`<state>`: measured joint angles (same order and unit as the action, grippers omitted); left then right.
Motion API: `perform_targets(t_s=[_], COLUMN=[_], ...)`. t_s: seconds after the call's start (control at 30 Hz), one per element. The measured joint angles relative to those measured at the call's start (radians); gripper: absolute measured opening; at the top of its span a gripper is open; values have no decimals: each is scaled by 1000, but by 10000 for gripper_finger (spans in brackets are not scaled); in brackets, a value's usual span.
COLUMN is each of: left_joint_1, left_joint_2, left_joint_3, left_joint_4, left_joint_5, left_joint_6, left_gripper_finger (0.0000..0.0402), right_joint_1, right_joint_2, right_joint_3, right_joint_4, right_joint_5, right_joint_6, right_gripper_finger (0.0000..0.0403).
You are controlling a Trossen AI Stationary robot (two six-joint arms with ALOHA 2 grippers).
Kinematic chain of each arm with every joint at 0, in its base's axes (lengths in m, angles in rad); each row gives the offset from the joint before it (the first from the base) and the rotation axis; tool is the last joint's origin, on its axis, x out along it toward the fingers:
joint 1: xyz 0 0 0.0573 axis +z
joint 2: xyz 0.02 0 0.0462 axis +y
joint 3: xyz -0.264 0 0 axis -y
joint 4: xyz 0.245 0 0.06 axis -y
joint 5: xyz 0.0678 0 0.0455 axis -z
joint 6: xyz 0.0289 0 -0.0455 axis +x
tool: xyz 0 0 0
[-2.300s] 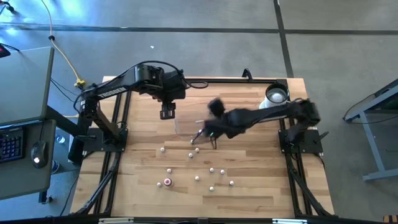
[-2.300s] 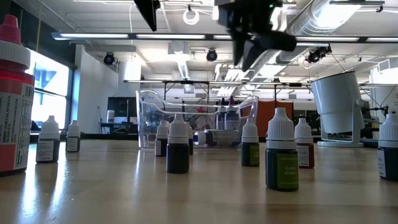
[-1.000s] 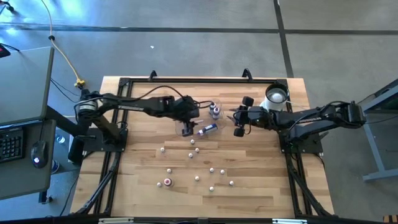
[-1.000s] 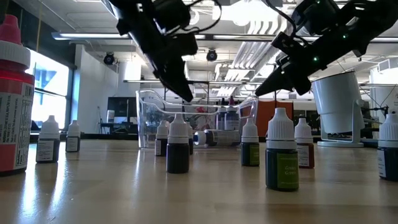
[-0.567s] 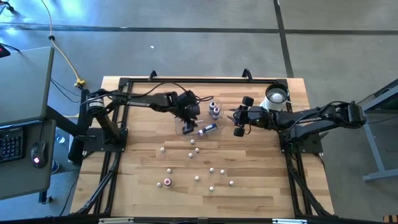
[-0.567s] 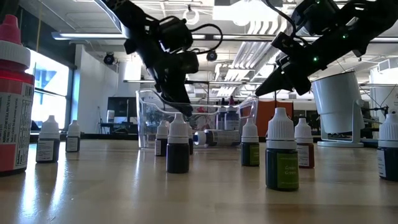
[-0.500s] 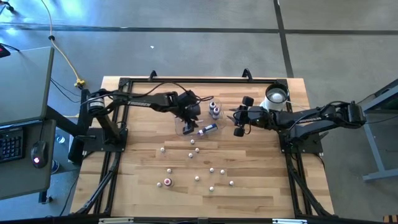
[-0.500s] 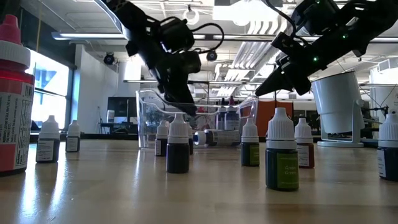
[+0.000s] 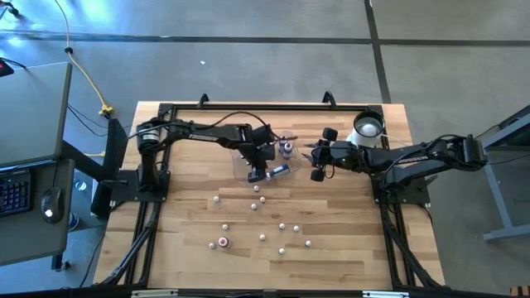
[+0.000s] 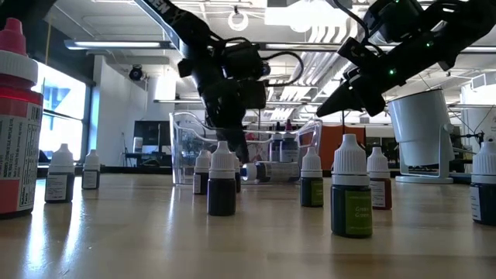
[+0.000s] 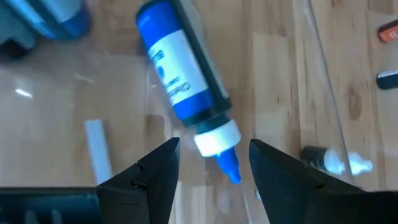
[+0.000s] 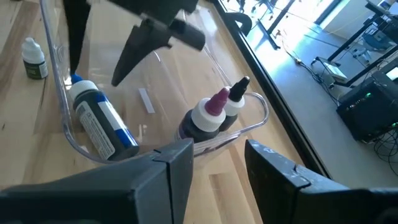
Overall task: Pick & Place food coloring
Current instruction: Put the large blue food coloring bottle into the transparent bin
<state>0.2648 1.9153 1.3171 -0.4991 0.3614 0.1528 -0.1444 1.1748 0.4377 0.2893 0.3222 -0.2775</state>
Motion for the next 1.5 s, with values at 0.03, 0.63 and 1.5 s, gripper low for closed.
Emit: perform_targets(t_s=[0.03, 0.63, 1.5], left_joint_1=[-5, -4, -10], left_joint_2=[10, 56, 58], left_joint_3=[7, 46, 44], left_joint_4=[0, -28, -36], left_joint_5=[-2, -122, -165], left_joint_6=[0, 1, 83], left_gripper_finger=[192, 192, 100], right_joint_1=[0, 0, 0], right_joint_2=[0, 0, 0], right_joint_3=[0, 0, 0], right_joint_4=[0, -1, -8], right_joint_5=[0, -10, -12], right_joint_6=[0, 0, -3], right_gripper_finger=[138, 138, 138])
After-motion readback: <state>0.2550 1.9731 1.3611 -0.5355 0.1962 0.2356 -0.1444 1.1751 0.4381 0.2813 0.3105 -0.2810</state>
